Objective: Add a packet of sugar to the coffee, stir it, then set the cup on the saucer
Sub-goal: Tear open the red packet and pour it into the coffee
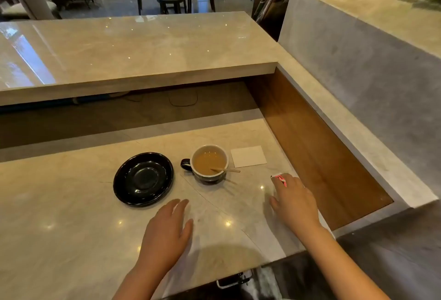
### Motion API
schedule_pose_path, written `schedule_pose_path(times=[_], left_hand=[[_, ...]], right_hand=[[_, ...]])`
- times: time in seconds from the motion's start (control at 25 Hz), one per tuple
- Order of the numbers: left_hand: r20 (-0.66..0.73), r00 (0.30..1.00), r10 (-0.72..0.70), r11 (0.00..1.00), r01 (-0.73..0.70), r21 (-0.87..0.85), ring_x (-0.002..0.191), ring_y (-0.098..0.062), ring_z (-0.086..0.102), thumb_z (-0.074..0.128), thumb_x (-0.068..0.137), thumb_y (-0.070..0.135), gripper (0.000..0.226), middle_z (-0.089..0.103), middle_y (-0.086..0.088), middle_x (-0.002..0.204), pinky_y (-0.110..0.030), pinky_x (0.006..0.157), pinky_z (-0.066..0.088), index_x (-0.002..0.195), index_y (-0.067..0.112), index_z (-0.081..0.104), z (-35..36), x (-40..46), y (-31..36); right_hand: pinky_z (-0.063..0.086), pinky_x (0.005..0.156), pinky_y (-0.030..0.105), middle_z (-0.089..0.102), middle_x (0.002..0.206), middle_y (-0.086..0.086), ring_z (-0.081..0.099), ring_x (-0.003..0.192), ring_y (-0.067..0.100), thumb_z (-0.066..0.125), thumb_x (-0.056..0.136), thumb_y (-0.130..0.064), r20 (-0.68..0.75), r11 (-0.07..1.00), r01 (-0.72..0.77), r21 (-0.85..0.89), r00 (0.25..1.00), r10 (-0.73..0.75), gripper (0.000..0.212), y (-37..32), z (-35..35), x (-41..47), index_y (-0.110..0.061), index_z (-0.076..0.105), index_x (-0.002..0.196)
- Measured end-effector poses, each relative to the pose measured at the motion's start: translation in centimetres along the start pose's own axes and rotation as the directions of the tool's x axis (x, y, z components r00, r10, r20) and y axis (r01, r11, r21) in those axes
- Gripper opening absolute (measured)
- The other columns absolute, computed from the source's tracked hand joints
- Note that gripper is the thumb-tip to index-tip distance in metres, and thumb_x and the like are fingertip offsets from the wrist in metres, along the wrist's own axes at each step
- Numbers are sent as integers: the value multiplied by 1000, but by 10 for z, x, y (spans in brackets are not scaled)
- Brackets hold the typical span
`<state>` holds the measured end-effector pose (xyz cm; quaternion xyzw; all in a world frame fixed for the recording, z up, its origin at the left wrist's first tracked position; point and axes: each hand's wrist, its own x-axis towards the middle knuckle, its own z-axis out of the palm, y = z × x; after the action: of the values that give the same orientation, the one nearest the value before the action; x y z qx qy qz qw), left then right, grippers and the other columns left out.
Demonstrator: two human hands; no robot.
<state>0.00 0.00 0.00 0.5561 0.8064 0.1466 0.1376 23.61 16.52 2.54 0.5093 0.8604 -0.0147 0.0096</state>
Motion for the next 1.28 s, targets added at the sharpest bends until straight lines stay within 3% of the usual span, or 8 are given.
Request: schedule_pose_path(times=[0.12, 0.28, 0.48, 0.72, 1.04, 1.12, 1.16, 1.28], left_hand=[[-34, 999, -19, 1000, 19, -22, 116, -31, 48, 36, 85, 45, 57, 50, -16, 131, -44, 90, 41, 128, 11, 52, 17, 6, -6], [-51, 999, -10, 999, 12, 39, 119, -32, 44, 33, 85, 40, 55, 47, -17, 134, -47, 93, 37, 128, 11, 52, 42, 13, -11], [-53, 998, -35, 995, 40, 91, 128, -25, 32, 31, 87, 41, 54, 41, -11, 141, -48, 100, 28, 133, 18, 46, 55, 14, -17], [-65, 998, -15, 996, 20, 90, 127, -25, 33, 32, 87, 40, 52, 42, -11, 140, -48, 98, 30, 133, 18, 46, 57, 15, -19], [-62, 997, 45, 994, -39, 97, 125, -27, 36, 32, 88, 41, 52, 45, -12, 137, -47, 96, 32, 131, 16, 49, 54, 16, -24], [-48, 996, 74, 991, -68, 113, 126, -27, 35, 26, 92, 46, 53, 44, -11, 139, -50, 98, 30, 134, 18, 46, 55, 16, -29], [-44, 996, 80, 990, -74, 116, 128, -26, 33, 21, 94, 49, 55, 42, -11, 140, -51, 100, 27, 135, 20, 43, 57, 16, -33], [-38, 997, 71, 990, -66, 123, 133, -23, 23, 16, 94, 51, 57, 36, -9, 144, -52, 105, 19, 138, 23, 39, 61, 16, -39]], right_hand=[[50, 82, 39, 48, 137, 10, 50, 114, 29, 52, 90, -23, -26, 995, -72, 75, 997, 74, 40, 9, 18, 5, -15, 46, 128], [50, 79, 45, 46, 140, 14, 48, 118, 34, 58, 84, -11, 35, 996, -84, 23, 996, 83, 49, 19, 45, 8, -11, 43, 131], [55, 57, 39, 70, 107, 13, 66, 85, 33, 75, 68, -3, -64, 998, -47, 37, 997, 50, 41, 25, 50, 15, -8, 64, 107], [56, 72, 42, 69, 104, 17, 64, 91, 33, 71, 75, -3, -101, 957, -103, 272, 986, 135, 29, 24, 55, 20, -3, 63, 102], [54, 65, 34, 69, 100, 15, 64, 79, 26, 64, 83, -11, -143, 889, -185, 419, 953, 266, 17, 22, 62, 19, -7, 60, 100], [52, 65, 28, 68, 95, 11, 63, 78, 22, 58, 88, -13, -154, 786, -208, 582, 921, 357, 12, 21, 59, 16, -10, 60, 99], [50, 64, 20, 68, 91, 8, 62, 79, 20, 55, 89, -13, -137, 681, -208, 702, 899, 416, 9, 19, 54, 16, -11, 59, 97], [47, 56, 6, 61, 83, 0, 59, 80, 22, 51, 92, -8, 9, 227, -154, 962, 845, 534, 3, 4, 27, 20, -9, 54, 92]])
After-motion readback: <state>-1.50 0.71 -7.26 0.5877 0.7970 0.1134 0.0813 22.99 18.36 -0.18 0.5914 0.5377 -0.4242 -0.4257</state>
